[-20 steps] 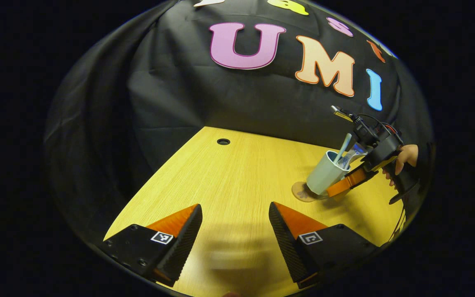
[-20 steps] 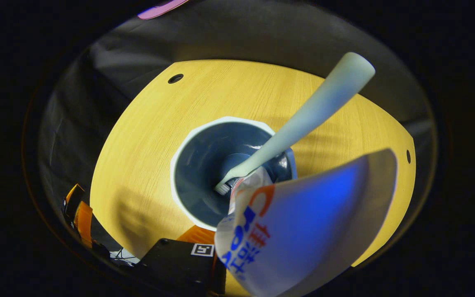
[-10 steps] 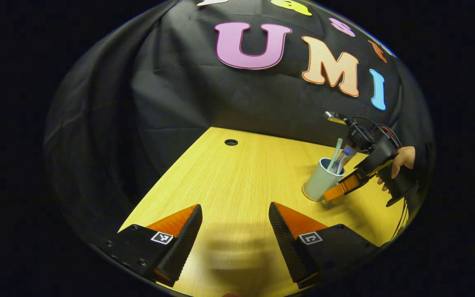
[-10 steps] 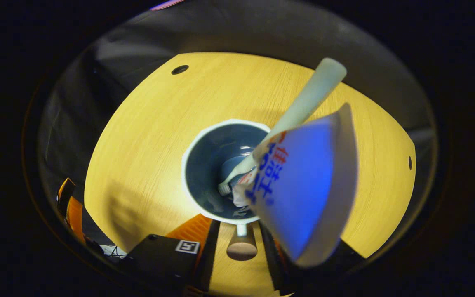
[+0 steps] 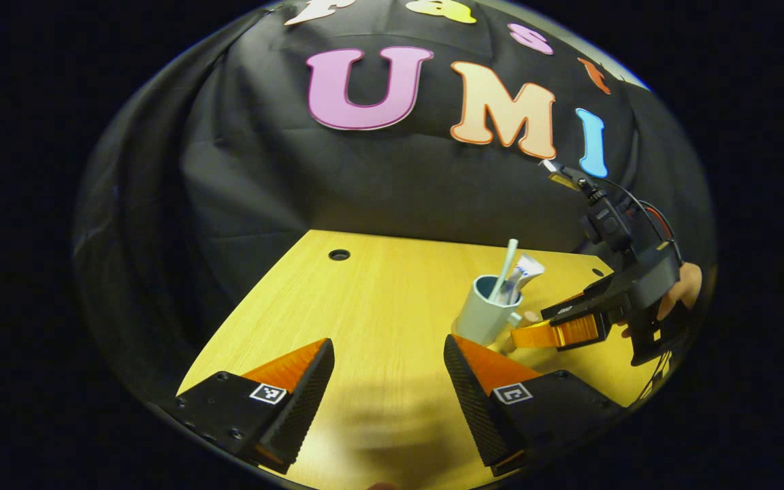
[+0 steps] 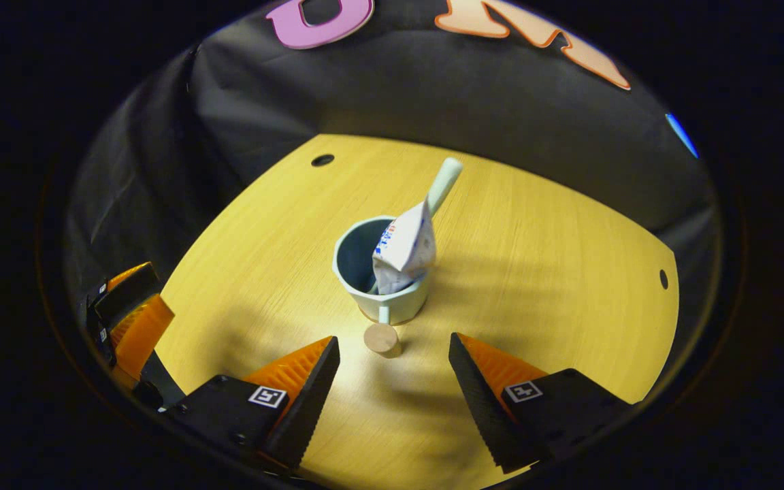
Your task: Put the toothbrush and toothpaste on the desktop into the cup, then pick up the cup and place it on the coaster on the desktop.
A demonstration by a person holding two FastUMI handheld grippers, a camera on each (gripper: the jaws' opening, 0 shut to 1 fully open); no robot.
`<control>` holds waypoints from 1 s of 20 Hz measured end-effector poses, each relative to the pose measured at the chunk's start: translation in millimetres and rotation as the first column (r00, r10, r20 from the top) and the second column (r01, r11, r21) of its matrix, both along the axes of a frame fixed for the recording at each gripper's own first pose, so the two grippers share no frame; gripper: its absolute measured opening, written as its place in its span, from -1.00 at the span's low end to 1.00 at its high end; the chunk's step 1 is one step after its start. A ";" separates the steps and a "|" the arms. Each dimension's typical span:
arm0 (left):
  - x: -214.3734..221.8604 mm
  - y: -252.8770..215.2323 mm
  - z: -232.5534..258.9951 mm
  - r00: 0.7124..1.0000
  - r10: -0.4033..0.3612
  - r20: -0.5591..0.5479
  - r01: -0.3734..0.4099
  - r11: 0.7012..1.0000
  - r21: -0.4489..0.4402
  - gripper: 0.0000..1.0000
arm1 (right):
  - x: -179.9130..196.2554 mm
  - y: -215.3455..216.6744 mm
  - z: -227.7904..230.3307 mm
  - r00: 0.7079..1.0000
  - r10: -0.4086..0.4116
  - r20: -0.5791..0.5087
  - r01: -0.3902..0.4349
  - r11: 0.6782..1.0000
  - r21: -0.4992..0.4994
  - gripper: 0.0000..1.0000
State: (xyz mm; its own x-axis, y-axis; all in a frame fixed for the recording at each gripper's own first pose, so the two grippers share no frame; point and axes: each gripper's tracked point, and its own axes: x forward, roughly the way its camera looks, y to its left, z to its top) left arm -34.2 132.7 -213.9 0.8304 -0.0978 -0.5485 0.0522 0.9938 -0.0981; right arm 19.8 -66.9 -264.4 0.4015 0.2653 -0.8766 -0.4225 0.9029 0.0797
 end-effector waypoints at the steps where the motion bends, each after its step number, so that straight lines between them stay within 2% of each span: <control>1: 1.1 -12.3 4.7 1.000 -0.015 0.006 0.015 1.000 -0.004 0.87 | -0.9 -9.7 12.8 0.999 -0.009 0.045 0.009 1.000 0.014 1.00; 3: 4.4 -35.7 11.4 0.999 -0.040 0.017 0.040 0.999 -0.016 0.87 | -3.7 -31.6 36.4 0.993 -0.037 0.111 0.032 0.999 0.043 0.93; 5: 6.3 -58.5 19.1 0.998 -0.060 0.028 0.060 0.998 -0.030 0.87 | -5.0 -53.5 55.9 0.983 -0.076 0.165 0.065 0.995 0.073 0.99; 6: 7.9 -69.9 24.5 0.997 -0.070 0.038 0.071 0.997 -0.037 0.87 | -4.2 -65.1 63.8 0.976 -0.103 0.192 0.088 0.992 0.087 0.93; 7: 9.9 -81.1 30.0 0.996 -0.079 0.051 0.081 0.996 -0.043 0.87 | -4.7 -76.7 73.8 0.966 -0.129 0.223 0.107 0.988 0.106 0.99; 8: 12.3 -93.3 37.4 0.994 -0.089 0.066 0.093 0.995 -0.047 0.87 | -4.3 -88.7 83.5 0.953 -0.161 0.255 0.132 0.983 0.127 0.93; 9: 15.7 -103.1 44.6 0.992 -0.096 0.085 0.100 0.994 -0.048 0.87 | -6.1 -101.6 96.8 0.938 -0.195 0.286 0.159 0.977 0.145 0.99; 10: 18.1 -109.3 53.4 0.991 -0.084 0.105 0.089 0.995 -0.040 0.87 | -7.8 -110.3 107.4 0.917 -0.225 0.329 0.179 0.970 0.163 0.92; 11: 22.3 -115.4 63.7 0.986 -0.078 0.145 0.085 0.996 -0.042 0.88 | -7.9 -120.2 121.7 0.892 -0.249 0.377 0.194 0.965 0.179 0.99; 13: 24.9 -131.2 84.5 0.977 -0.076 0.198 0.087 0.995 -0.047 0.87 | -5.2 -133.7 148.1 0.831 -0.294 0.472 0.212 0.952 0.220 0.99; 16: 29.4 -140.0 109.3 0.961 -0.067 0.270 0.076 0.997 -0.024 0.87 | -7.5 -149.5 180.2 0.753 -0.363 0.549 0.233 0.927 0.293 0.98; 17: 30.8 -141.4 115.7 0.954 -0.066 0.291 0.074 0.997 -0.015 0.87 | -7.0 -156.2 189.0 0.731 -0.385 0.563 0.242 0.918 0.313 0.92; 18: 31.7 -141.8 120.9 0.951 -0.064 0.304 0.069 0.998 -0.007 0.87 | -6.1 -160.5 197.5 0.719 -0.399 0.569 0.248 0.912 0.327 0.98; 20: 30.0 -142.7 127.7 0.945 -0.056 0.322 0.063 0.998 -0.012 0.87 | -6.6 -160.9 206.0 0.711 -0.410 0.571 0.242 0.905 0.349 0.97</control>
State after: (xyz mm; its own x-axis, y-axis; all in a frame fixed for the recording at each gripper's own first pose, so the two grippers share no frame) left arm -4.2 -10.0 -86.2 0.9545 -0.1613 -0.2509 0.1436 0.9858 -0.0876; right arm 13.2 -227.8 -58.4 0.9284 0.1722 -0.3292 -0.1349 0.9819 0.1330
